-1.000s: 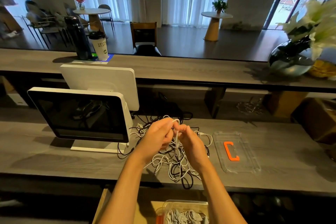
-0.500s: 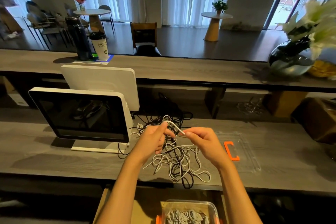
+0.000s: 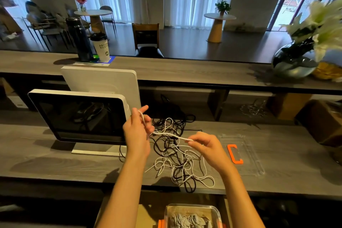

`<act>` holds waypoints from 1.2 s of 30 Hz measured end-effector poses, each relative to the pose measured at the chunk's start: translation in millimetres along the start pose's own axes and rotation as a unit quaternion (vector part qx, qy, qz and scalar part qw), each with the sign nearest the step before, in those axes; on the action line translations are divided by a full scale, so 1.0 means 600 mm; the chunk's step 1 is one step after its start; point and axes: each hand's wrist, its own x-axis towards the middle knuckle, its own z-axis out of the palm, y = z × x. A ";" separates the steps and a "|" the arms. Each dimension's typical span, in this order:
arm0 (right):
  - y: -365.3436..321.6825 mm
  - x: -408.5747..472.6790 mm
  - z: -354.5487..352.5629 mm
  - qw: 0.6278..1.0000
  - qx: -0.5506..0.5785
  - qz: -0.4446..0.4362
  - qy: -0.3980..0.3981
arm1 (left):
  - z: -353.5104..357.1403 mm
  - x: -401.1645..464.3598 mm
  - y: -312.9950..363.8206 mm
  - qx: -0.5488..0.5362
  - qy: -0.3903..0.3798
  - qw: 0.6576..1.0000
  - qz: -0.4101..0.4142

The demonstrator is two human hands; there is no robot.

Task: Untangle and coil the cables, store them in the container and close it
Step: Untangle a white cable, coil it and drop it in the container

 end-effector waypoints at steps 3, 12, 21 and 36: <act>-0.017 0.008 0.005 0.999 0.000 -0.045 0.027 | 0.003 -0.007 -0.015 0.315 -0.022 0.944 0.100; -0.045 0.032 0.019 0.988 0.066 0.027 0.138 | 0.022 -0.044 -0.026 0.408 -0.374 0.823 -0.125; -0.022 0.021 0.004 0.987 0.032 0.076 0.139 | 0.004 -0.030 -0.045 0.380 -0.321 0.863 -0.092; -0.005 0.006 -0.016 0.992 0.078 0.012 0.096 | 0.014 -0.008 -0.012 0.006 -0.020 1.000 -0.023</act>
